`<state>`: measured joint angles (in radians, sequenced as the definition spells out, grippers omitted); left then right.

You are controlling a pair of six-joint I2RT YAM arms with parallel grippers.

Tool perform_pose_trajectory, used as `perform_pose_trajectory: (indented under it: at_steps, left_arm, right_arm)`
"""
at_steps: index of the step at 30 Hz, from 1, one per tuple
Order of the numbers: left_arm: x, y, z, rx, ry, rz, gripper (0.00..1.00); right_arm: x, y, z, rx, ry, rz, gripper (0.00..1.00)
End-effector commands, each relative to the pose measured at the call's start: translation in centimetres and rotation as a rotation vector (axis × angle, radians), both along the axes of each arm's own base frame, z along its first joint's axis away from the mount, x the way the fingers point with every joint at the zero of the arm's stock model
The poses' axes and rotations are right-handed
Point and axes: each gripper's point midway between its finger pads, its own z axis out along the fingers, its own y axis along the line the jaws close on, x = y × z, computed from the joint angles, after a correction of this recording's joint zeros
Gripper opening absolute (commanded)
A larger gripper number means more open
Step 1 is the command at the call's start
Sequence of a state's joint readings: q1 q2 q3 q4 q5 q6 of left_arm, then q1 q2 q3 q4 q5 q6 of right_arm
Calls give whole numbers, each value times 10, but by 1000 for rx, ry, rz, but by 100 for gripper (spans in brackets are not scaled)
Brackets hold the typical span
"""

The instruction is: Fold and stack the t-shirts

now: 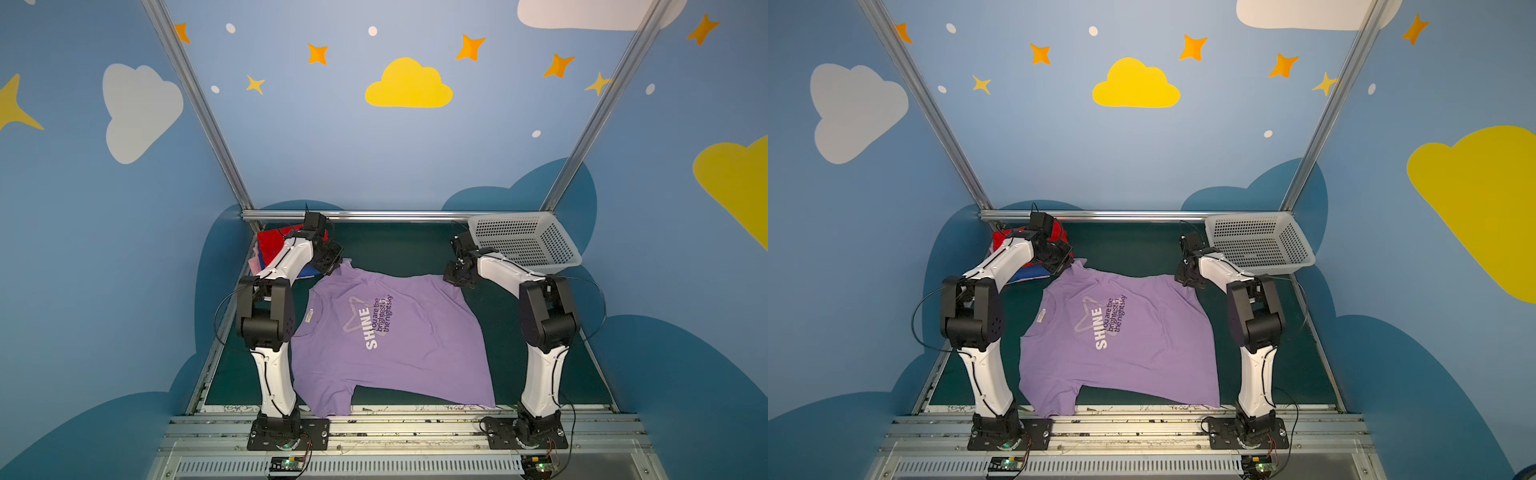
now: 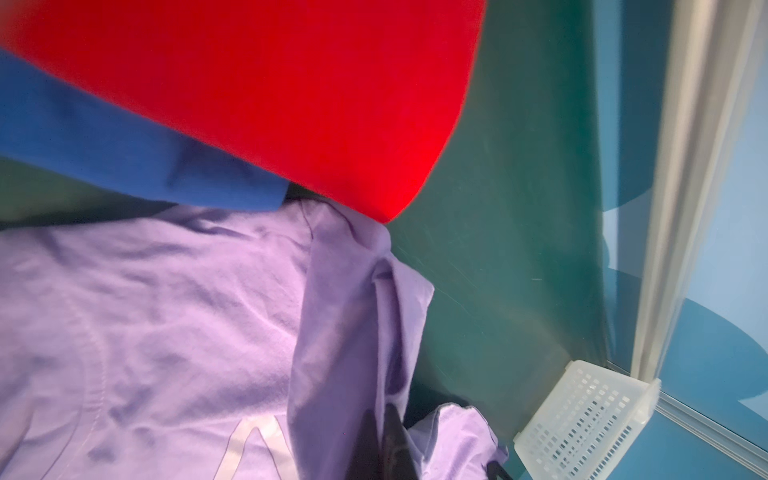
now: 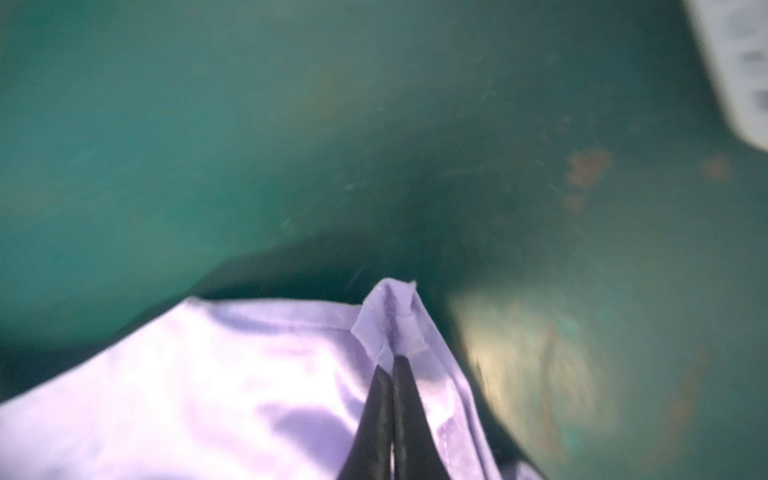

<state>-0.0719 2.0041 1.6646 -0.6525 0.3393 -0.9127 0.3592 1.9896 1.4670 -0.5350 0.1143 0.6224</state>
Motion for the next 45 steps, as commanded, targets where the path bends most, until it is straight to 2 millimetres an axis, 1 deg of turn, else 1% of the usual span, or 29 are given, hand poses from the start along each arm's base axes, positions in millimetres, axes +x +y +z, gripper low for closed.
perform_pose_trajectory:
  at_steps: [1, 3, 6, 11, 14, 19, 26, 27, 29, 32, 35, 40, 43, 44, 45]
  left_arm:
    - [-12, 10, 22, 48, -30, 0, 4]
    - [-15, 11, 22, 53, -29, 0, 4]
    - [-20, 9, 18, 44, -24, -1, 4]
    - [-28, 4, 15, 53, -15, -15, 4]
    - [-39, 7, 11, 71, -3, -16, 4]
    - [-66, 13, -3, 102, 32, -15, 4]
    - [-107, 24, -26, 143, 101, -14, 4]
    - [-111, 29, -28, 172, 108, -4, 4]
    - [-122, 31, -36, 173, 128, 0, 4]
    - [-135, 30, -47, 161, 156, 2, 4]
    - [-150, 31, -54, 168, 180, 1, 4]
    - [-175, 33, -53, 186, 196, 1, 4]
    - [-190, 37, -49, 209, 199, 2, 4]
    - [-194, 38, -47, 217, 199, 2, 4]
    - [-199, 40, -47, 224, 199, 4, 4]
  right_arm:
    - [-5, -16, 32, -44, -98, -25, 0]
    - [-16, -31, 37, -83, -124, -47, 0]
    - [-28, -46, 43, -119, -163, -58, 0]
    - [-42, -54, 46, -141, -194, -40, 0]
    - [-54, -59, 43, -139, -209, -38, 0]
    - [-78, -60, 35, -108, -212, -26, 0]
    - [-114, -53, 17, -88, -172, -4, 0]
    - [-117, -53, 14, -87, -166, -1, 0]
    - [-127, -52, 7, -89, -149, 3, 0]
    - [-138, -55, -2, -91, -124, -5, 0]
    - [-144, -57, -5, -99, -115, -7, 0]
    - [-155, -63, -4, -118, -115, -10, 0]
    - [-157, -63, 3, -117, -136, -7, 0]
    - [-166, -68, -5, -130, -114, -5, 0]
    - [-169, -68, -6, -130, -113, -5, 0]
